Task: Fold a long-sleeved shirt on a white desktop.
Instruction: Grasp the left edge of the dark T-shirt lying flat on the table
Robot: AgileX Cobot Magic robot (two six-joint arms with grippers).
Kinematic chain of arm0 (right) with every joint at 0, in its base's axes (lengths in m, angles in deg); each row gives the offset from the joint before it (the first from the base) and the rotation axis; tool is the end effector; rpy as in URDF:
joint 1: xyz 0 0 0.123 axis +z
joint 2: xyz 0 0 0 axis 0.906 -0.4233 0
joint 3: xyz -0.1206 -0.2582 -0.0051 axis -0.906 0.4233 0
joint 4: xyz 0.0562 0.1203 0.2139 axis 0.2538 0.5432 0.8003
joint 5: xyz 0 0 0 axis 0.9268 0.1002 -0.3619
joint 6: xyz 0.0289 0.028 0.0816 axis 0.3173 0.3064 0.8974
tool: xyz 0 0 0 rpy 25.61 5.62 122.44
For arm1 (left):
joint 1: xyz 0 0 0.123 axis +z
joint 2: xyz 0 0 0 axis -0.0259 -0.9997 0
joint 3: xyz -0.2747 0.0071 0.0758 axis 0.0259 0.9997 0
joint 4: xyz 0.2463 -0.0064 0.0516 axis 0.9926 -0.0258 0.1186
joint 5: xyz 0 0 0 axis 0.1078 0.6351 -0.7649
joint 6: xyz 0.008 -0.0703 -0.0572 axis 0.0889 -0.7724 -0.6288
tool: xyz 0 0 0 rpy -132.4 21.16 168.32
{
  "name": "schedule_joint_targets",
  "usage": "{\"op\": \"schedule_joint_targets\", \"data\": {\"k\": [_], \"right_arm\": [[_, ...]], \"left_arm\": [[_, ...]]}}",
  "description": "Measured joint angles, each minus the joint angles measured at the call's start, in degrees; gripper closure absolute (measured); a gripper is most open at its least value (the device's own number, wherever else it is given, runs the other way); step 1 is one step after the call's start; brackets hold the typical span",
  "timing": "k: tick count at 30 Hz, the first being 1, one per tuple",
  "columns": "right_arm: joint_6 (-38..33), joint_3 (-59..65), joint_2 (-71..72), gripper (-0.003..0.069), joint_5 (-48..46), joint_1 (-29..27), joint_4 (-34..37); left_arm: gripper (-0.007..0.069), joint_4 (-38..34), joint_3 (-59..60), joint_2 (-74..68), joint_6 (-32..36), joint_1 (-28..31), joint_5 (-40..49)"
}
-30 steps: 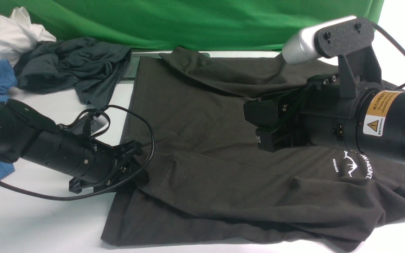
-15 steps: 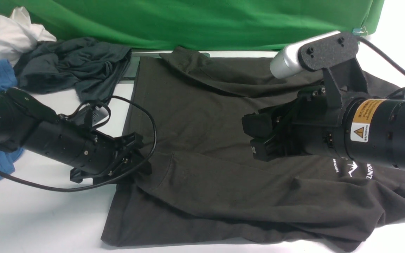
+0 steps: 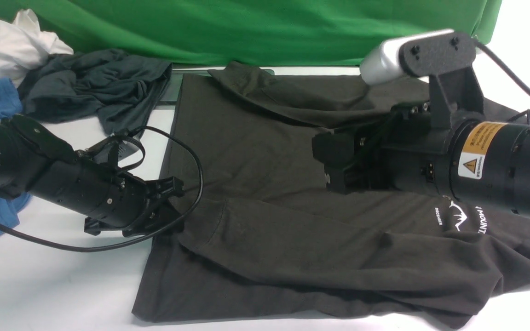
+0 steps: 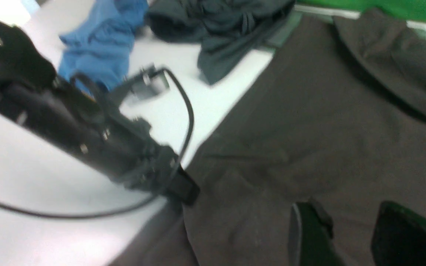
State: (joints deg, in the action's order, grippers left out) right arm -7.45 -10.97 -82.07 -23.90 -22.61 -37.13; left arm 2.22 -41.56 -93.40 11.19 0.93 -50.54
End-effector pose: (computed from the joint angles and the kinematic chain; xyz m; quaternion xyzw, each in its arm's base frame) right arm 0.2087 0.1901 0.3072 -0.2042 0.8263 0.2501 0.4614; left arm 0.3091 -0.0444 0.1538 -0.0684 0.9589 -0.2468 0.1224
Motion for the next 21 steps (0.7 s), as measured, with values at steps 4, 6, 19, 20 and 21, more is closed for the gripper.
{"op": "schedule_joint_targets", "data": {"k": [4,6,19,20,21], "right_arm": [[0.04,0.00,-0.01,0.0421,4.24,0.00,0.00],[0.04,0.00,-0.01,0.0435,5.16,0.00,0.00],[0.18,0.00,-0.06,0.0643,5.11,0.00,0.00],[0.18,0.00,-0.06,0.0643,5.11,0.00,0.00],[0.18,0.00,-0.06,0.0643,5.11,0.00,0.00]], "left_arm": [[0.0566,0.00,0.00,0.00,0.00,0.00,0.00],[0.0566,0.00,0.00,0.00,0.13,0.00,0.00],[0.0566,0.00,0.00,0.00,0.30,0.00,0.59],[0.0566,-0.11,0.00,0.00,0.49,0.00,0.59],[0.0566,-0.11,0.00,0.00,0.48,0.00,0.59]]}}
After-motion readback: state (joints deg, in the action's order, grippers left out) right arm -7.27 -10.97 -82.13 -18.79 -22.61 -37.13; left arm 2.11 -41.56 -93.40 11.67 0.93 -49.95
